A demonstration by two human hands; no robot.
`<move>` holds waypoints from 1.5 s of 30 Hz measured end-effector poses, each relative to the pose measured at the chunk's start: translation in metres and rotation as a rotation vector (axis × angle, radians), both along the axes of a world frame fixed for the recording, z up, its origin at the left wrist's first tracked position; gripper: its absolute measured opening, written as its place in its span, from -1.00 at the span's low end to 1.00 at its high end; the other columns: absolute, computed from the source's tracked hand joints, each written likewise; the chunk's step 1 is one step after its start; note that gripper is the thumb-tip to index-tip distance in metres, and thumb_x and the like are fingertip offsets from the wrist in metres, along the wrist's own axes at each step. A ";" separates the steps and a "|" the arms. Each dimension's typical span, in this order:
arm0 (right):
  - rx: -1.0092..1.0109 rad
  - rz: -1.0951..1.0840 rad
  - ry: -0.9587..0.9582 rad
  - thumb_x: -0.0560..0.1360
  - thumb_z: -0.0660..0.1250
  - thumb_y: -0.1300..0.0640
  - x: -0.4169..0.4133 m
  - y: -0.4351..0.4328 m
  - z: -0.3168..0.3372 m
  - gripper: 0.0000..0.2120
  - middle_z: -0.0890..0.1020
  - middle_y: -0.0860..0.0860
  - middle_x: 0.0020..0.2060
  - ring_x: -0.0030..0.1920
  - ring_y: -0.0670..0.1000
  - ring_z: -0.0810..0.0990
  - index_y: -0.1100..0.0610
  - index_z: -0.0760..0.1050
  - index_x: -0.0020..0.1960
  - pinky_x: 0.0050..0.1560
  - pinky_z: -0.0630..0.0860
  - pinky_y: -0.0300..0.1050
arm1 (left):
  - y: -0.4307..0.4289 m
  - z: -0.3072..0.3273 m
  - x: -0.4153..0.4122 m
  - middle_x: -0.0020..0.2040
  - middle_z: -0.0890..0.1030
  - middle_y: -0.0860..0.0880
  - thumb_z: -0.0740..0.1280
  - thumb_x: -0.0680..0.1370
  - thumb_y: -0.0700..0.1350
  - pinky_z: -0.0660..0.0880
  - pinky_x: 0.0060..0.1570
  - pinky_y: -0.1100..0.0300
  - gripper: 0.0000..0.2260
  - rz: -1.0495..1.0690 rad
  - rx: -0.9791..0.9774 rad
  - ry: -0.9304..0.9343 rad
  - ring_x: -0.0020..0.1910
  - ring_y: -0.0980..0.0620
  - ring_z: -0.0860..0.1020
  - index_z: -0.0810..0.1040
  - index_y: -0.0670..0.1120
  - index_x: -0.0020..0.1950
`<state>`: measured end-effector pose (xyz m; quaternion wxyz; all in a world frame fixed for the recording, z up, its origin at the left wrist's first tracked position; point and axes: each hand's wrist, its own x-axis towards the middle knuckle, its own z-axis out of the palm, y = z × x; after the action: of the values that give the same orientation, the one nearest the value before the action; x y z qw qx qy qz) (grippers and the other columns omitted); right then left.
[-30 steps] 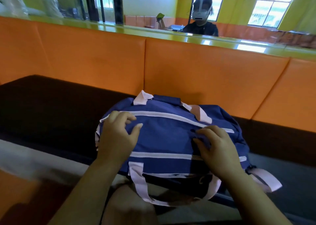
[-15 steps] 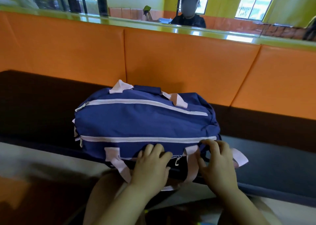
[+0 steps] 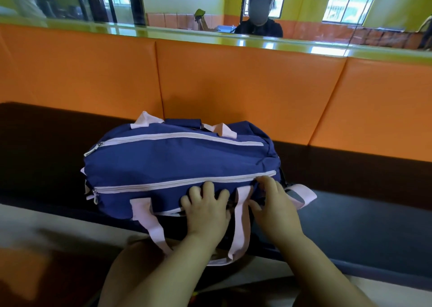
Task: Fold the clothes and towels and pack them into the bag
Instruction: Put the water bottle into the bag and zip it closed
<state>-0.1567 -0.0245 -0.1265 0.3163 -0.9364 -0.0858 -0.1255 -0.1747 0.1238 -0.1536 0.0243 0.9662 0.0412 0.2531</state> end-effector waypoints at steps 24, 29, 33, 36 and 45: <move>-0.318 0.115 -0.521 0.34 0.30 0.04 0.024 0.034 -0.018 -0.34 0.38 0.16 0.07 0.00 0.18 0.38 -0.03 0.27 0.43 -0.06 0.35 0.06 | 0.055 0.030 0.004 -0.19 0.49 0.01 0.42 0.40 -0.12 0.26 -0.35 0.10 -0.89 -0.346 -0.174 0.011 -0.22 -0.10 0.45 0.52 -0.07 -0.29; -0.401 -0.007 -0.702 0.36 0.29 0.10 0.036 0.056 -0.020 -0.44 0.33 0.12 0.05 0.01 0.16 0.34 -0.06 0.32 0.35 -0.01 0.21 0.07 | 0.074 0.038 0.000 -0.20 0.44 0.02 0.32 0.43 -0.08 0.39 -0.36 0.05 -0.87 -0.437 -0.264 -0.022 -0.21 -0.04 0.45 0.45 -0.06 -0.30; -0.445 0.082 -0.780 0.38 0.26 0.14 0.046 0.056 -0.011 -0.64 0.58 0.10 -0.09 -0.14 0.16 0.50 0.02 0.50 0.17 -0.17 0.33 0.02 | 0.089 0.046 -0.001 -0.22 0.42 -0.02 0.31 0.47 -0.08 0.47 -0.34 0.01 -0.81 -0.442 -0.321 -0.049 -0.27 -0.04 0.44 0.43 -0.12 -0.30; -0.450 0.131 -0.740 0.37 0.22 0.13 0.050 0.052 0.004 -0.70 0.62 0.06 -0.19 -0.30 0.16 0.55 0.08 0.60 0.04 -0.29 0.38 -0.04 | 0.106 0.054 -0.002 -0.22 0.44 -0.05 0.41 0.46 -0.16 0.48 -0.31 0.08 -0.80 -0.403 -0.360 -0.035 -0.32 0.01 0.42 0.47 -0.17 -0.31; -0.293 0.111 -0.549 0.31 0.32 0.09 0.051 0.034 0.040 -0.75 0.57 0.10 -0.29 -0.35 0.22 0.56 0.09 0.63 -0.05 -0.41 0.46 -0.01 | 0.172 0.084 -0.016 -0.16 0.39 -0.01 0.37 0.48 -0.14 0.35 -0.33 0.27 -0.80 -0.046 -0.426 -0.045 -0.29 0.14 0.41 0.46 -0.13 -0.31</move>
<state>-0.1057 0.0095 -0.0865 0.1497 -0.8969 -0.2364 -0.3425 -0.1903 0.2954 -0.0701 0.2345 0.9341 0.0712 0.2596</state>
